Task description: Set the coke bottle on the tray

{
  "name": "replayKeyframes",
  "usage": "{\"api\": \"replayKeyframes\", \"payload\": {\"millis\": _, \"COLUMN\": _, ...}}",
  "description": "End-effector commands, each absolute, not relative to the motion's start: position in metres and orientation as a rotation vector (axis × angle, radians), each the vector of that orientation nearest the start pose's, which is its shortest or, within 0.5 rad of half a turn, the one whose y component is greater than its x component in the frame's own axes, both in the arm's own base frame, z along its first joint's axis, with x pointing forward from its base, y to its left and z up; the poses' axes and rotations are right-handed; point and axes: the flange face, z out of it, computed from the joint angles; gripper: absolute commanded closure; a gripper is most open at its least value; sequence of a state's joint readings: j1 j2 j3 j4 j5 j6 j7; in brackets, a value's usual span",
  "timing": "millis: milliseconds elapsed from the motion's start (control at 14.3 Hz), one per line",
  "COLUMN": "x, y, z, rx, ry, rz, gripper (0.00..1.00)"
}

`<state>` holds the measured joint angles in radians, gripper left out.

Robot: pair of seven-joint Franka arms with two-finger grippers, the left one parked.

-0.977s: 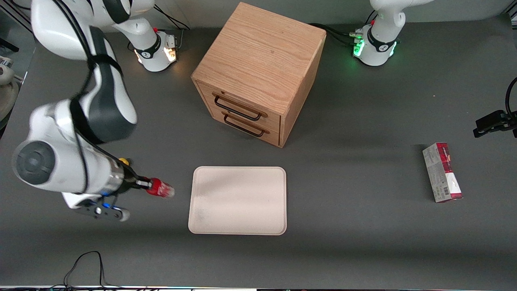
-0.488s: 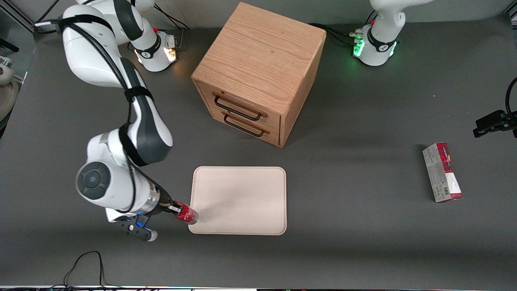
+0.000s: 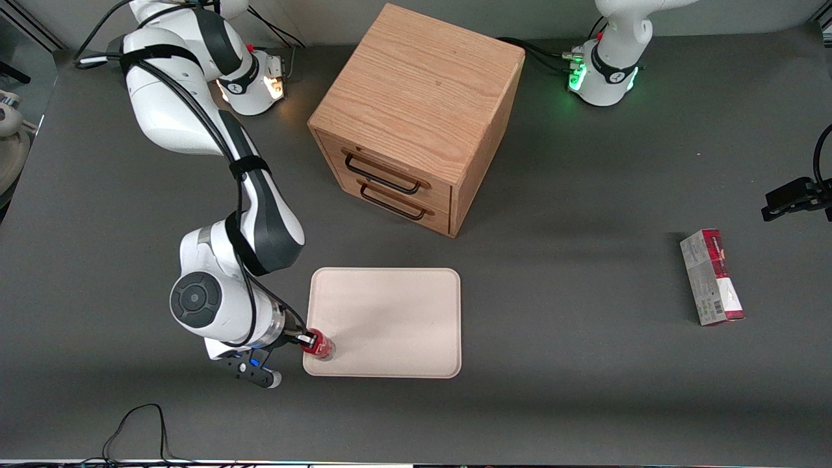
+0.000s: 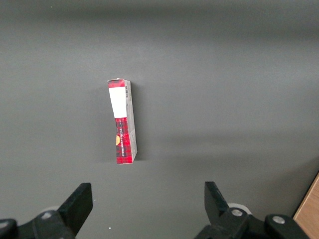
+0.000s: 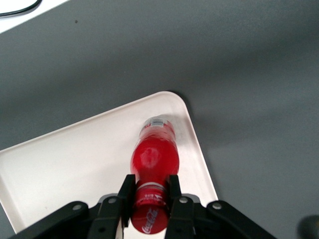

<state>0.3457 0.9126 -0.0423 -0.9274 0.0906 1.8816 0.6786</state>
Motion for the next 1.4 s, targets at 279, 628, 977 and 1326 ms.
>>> {"api": "replayKeyframes", "payload": {"millis": 279, "x": 0.745, "y": 0.259, "z": 0.339, "rx": -3.013, "ry": 0.606, "rz": -0.038, "gripper": 0.07}}
{"api": "replayKeyframes", "payload": {"millis": 628, "x": 0.745, "y": 0.259, "z": 0.339, "rx": -3.029, "ry": 0.599, "rz": -0.047, "gripper": 0.0}}
{"api": "replayKeyframes", "payload": {"millis": 977, "x": 0.742, "y": 0.26, "z": 0.35, "rx": -3.034, "ry": 0.589, "rz": -0.047, "gripper": 0.0}}
{"api": "replayKeyframes", "payload": {"millis": 1326, "x": 0.701, "y": 0.213, "z": 0.423, "rx": -3.125, "ry": 0.357, "rz": 0.208, "gripper": 0.0}}
